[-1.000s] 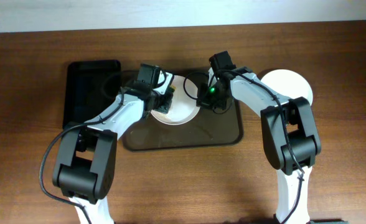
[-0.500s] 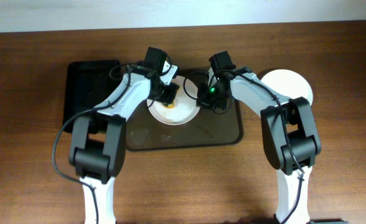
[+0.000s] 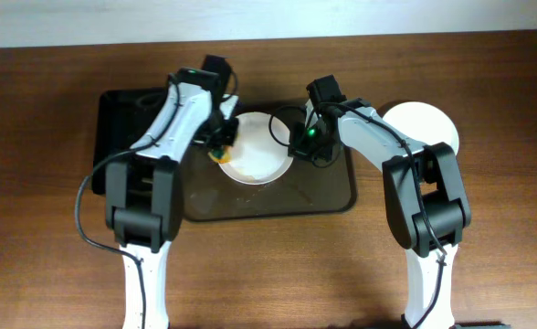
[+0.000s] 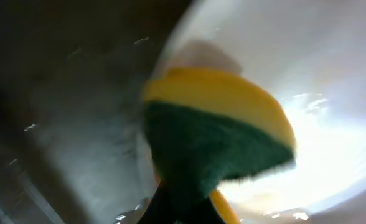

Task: Clean dirty plates on tray and stack at the side
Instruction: 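Keep scrubbing the white plate surface with the left-gripper sponge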

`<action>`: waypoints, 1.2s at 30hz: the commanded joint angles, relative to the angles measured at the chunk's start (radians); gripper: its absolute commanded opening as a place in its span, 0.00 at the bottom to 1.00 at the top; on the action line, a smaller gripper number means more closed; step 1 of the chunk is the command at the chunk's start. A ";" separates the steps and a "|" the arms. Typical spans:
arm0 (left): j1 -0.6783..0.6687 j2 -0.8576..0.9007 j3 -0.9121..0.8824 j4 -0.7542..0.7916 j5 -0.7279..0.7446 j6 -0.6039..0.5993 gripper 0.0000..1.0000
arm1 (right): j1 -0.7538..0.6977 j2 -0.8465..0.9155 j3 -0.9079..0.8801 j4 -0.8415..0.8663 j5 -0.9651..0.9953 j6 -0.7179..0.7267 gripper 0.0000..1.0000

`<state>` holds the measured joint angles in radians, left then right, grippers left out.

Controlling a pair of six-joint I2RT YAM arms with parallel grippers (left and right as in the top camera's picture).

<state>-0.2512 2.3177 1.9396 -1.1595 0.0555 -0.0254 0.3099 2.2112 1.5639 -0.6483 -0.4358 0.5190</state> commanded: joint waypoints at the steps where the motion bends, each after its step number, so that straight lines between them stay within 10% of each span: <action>1: 0.032 0.022 0.019 -0.034 0.059 -0.026 0.00 | 0.004 0.023 -0.018 -0.009 0.035 -0.007 0.04; 16: -0.095 0.041 0.019 0.171 0.124 0.015 0.00 | 0.004 0.023 -0.018 -0.010 0.036 -0.011 0.04; 36: -0.018 0.130 0.018 -0.005 -0.097 -0.102 0.00 | 0.004 0.023 -0.018 -0.009 0.036 -0.011 0.04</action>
<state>-0.3313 2.3848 1.9747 -1.1778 0.0540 -0.0658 0.3122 2.2112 1.5639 -0.6498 -0.4370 0.5007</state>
